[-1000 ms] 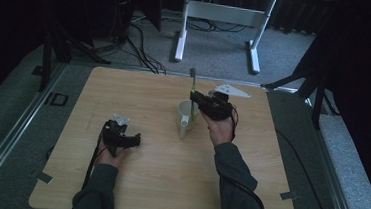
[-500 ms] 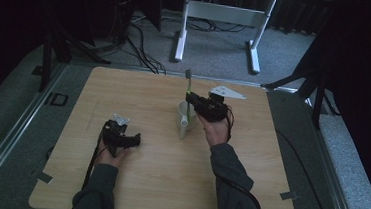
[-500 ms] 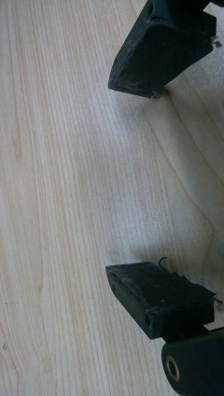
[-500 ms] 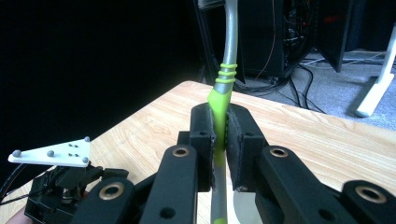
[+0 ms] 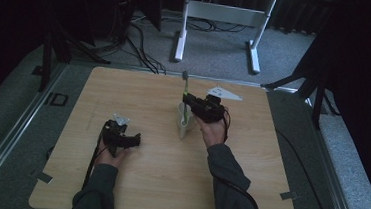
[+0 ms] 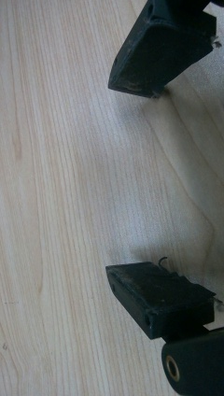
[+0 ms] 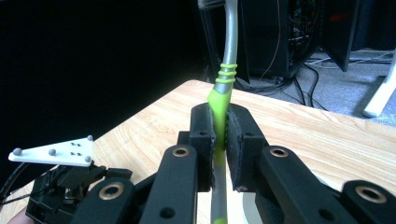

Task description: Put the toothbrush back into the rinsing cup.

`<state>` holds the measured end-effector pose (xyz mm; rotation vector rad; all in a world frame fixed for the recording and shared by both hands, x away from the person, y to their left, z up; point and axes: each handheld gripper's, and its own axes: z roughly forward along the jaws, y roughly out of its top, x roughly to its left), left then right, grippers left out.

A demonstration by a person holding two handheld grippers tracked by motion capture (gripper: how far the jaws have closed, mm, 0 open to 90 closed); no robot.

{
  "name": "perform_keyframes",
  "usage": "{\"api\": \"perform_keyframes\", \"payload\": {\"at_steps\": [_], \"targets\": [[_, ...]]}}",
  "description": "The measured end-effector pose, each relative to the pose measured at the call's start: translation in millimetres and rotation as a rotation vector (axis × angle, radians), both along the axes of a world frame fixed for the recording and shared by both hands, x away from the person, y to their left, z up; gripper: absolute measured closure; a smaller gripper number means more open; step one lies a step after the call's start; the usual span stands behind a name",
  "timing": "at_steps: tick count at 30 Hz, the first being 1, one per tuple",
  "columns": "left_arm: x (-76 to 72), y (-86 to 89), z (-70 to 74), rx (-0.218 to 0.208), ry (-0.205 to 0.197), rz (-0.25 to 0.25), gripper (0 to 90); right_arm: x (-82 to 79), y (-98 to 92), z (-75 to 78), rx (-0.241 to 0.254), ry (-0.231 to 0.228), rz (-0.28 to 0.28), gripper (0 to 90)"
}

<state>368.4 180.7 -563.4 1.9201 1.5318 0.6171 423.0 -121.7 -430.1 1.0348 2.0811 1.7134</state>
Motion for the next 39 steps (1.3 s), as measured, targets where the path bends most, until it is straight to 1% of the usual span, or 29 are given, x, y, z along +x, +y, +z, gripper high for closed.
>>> {"api": "perform_keyframes", "payload": {"at_steps": [9, 17, 23, 29, 39], "targets": [[0.0, 0.0, 0.1, 0.0, 0.001, 0.0, 10.9, -0.3, 0.8, 1.3, 0.01, -0.017, -0.001, 81.5], [0.0, 0.0, 0.1, 0.001, 0.001, 0.0, 10.9, -0.5, 3.1, -2.0, 0.015, -0.017, 0.003, 81.5], [0.0, 0.1, 0.1, 0.0, 0.001, -0.001, 10.8, -2.0, 4.4, -6.1, 0.0, -0.025, 0.008, 81.4], [0.0, 0.0, 0.1, 0.0, 0.001, 0.0, 10.9, -3.2, 2.3, -8.9, 0.003, -0.028, 0.005, 81.3], [0.0, 0.1, 0.1, 0.001, 0.001, 0.0, 10.9, -7.1, 0.5, -11.6, -0.019, -0.034, 0.01, 81.2]]}}
